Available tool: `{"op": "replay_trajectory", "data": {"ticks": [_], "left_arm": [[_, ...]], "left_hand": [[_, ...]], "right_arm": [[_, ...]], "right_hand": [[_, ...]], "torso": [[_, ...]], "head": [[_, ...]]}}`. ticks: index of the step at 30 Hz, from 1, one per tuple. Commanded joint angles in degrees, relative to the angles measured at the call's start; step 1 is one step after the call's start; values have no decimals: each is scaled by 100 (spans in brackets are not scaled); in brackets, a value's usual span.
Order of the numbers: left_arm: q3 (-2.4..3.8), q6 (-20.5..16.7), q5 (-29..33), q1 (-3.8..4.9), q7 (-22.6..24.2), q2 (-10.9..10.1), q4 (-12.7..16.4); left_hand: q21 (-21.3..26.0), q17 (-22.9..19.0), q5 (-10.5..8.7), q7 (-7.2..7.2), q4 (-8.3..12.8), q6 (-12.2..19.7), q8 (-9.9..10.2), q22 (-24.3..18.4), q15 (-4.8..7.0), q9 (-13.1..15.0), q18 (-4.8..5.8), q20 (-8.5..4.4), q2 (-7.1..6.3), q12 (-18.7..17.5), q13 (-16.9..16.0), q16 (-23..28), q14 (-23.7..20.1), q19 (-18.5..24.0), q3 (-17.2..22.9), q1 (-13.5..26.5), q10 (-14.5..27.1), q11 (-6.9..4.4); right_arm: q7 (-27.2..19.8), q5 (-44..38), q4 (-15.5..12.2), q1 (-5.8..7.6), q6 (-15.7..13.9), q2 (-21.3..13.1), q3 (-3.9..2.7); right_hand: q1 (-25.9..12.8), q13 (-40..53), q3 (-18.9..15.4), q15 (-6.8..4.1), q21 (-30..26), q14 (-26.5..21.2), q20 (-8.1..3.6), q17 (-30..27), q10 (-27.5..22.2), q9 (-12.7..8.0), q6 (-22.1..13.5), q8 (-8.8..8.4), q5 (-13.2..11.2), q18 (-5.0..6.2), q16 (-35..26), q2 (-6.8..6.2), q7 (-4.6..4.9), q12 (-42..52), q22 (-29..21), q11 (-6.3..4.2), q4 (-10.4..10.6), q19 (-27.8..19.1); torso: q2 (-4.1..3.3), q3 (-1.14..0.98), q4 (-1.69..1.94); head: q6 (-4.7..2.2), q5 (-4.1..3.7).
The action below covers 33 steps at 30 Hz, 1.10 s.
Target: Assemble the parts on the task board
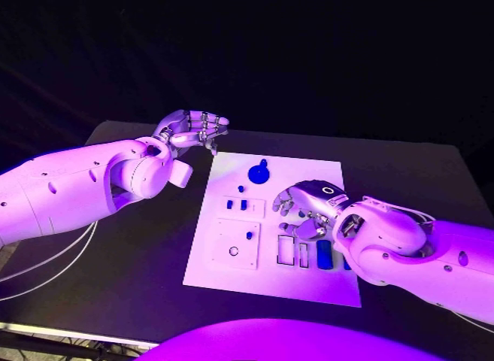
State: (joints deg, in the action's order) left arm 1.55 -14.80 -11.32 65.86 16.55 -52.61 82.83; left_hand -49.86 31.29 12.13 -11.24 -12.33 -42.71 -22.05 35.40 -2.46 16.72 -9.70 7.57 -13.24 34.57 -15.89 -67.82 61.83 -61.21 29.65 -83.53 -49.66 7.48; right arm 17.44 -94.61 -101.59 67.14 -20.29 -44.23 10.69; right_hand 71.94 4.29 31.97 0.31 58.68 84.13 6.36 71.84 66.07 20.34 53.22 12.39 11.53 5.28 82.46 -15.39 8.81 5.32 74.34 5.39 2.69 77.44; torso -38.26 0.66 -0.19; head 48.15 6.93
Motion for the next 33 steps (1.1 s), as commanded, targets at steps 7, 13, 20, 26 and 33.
{"op": "replay_trajectory", "data": {"ticks": [7, 13, 20, 26, 33], "left_arm": [[-2, 98, 6, 7, 23, -3, 22], [-6, 121, 9, 7, 27, 7, 17], [-7, 139, 14, 7, 29, 16, 8], [-8, 129, 15, 7, 23, 29, 1], [-8, 138, 3, 7, 17, 58, -2]], "left_hand": [[24, -12, 3, -20, -2, -5, -37, -9, -39, -16, -89, 41, -11, 30, 14, -22, -13, -15, -20, 8, 57, -16], [24, -12, 3, -20, -2, -5, -37, -9, -39, -16, -89, 41, -11, 30, 14, -22, -13, -15, -20, 8, 57, -16], [24, -12, 3, -20, -2, -5, -37, -9, -39, -16, -89, 41, -11, 30, 14, -22, -13, -15, -20, 8, 57, -16], [26, -14, 5, -19, -2, 5, -37, -10, -38, -22, -89, 40, -9, 35, 17, -23, -14, -16, -19, 7, 60, -17], [27, -15, 6, -19, -4, 5, -38, -11, -38, -24, -89, 40, -1, 37, 19, -24, -15, -16, -16, 7, 61, -17]], "right_arm": [[-225, 394, 35, 298, 94, -530, -48], [-202, 427, 194, 345, 507, -621, -53], [-193, 444, 394, 341, 830, -537, -50], [-156, 483, 510, 294, 966, -428, -42], [-238, 546, 603, 241, 789, -278, -40]], "right_hand": [[1554, -20, -3510, 231, -1620, -194, 181, -1070, -1533, -100, -447, -461, 189, 339, -543, 196, -130, 312, -837, 229, 1429, -576], [1571, -24, -4013, 271, -1886, -205, 214, -1114, -1865, -122, -708, -607, 200, 368, -549, 38, -340, 460, -991, 280, 1445, -619], [1606, -7, -4026, 267, -1846, -177, 216, -1069, -1873, -120, -742, -625, 140, 362, -512, 83, -364, 559, -979, 273, 1444, -572], [1563, 66, -3639, 103, -1020, 70, 79, -628, -1312, -50, -430, -459, -206, 231, -265, 667, -167, 1087, -574, 74, 1410, -92], [1728, -1, -3385, 33, -616, 159, 2, -414, -1056, -58, -254, -405, -532, 157, -143, 983, -93, 1186, -346, -3, 1366, 104]], "torso": [[-5, -9, -2], [-14, -18, 2], [-17, -15, 5], [-21, -12, 19], [-15, -9, 1]], "head": [[-84, -127], [-96, -136], [-85, -133], [-74, -116], [-59, -93]]}}
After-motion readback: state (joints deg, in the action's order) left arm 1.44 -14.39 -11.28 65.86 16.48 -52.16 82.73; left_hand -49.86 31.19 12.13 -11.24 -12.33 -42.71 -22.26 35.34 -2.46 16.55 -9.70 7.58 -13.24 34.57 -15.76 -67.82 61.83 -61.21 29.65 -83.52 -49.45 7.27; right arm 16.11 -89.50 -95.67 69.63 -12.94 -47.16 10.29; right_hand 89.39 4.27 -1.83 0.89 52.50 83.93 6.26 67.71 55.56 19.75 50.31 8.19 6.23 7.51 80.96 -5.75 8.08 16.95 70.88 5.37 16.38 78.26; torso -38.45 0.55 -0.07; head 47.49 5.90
